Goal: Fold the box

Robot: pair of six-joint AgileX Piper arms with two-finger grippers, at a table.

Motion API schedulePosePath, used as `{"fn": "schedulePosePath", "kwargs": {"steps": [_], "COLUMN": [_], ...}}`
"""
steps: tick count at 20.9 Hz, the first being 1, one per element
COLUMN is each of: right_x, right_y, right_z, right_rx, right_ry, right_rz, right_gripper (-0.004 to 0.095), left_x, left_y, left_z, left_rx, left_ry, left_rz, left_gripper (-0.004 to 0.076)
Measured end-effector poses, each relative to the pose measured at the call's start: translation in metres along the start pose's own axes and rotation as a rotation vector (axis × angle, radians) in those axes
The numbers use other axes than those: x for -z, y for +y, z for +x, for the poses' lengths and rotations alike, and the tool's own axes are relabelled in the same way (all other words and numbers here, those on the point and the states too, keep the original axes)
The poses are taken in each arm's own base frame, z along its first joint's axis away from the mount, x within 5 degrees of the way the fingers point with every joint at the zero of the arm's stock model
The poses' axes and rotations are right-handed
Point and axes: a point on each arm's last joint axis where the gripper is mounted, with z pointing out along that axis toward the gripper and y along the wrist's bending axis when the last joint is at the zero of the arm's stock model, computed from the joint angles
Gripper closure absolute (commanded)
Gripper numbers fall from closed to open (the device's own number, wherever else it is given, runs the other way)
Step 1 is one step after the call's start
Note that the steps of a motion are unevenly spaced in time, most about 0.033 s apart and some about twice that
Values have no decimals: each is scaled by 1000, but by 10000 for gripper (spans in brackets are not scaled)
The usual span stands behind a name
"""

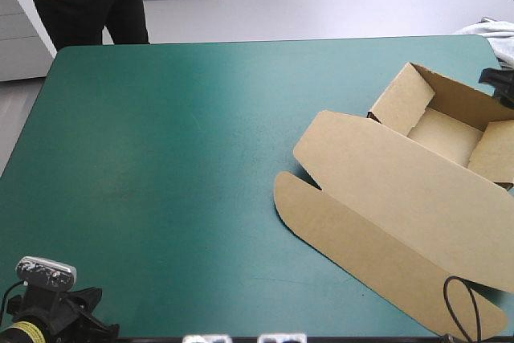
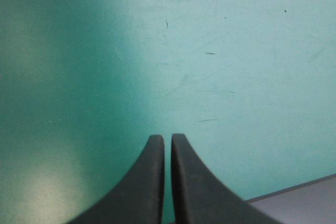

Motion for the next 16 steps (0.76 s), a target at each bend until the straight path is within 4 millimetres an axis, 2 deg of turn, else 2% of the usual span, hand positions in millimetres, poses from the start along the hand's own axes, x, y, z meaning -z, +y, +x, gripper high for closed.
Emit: {"fn": "schedulePosePath", "kwargs": {"steps": [4,7,11,12,16], "right_x": [3,-2,-3,-1,23], "right_y": [17,39,55,55,45], "right_z": [30,71,112,118,170], "right_rx": [82,226,366,374,406], "right_ry": [52,142,216,219,191], "right_rz": [-50,-127,-201,-207,-236], "right_gripper": [543,587,709,748,811], "left_x": [0,0,0,0,1], "left_y": [0,0,0,0,0], "left_z": [0,0,0,0,1], "left_rx": [0,1,1,1,-1], "left_ry": [0,0,0,0,-11], "left_rz": [0,1,1,1,-3], "left_gripper": [701,701,701,701,701]}}
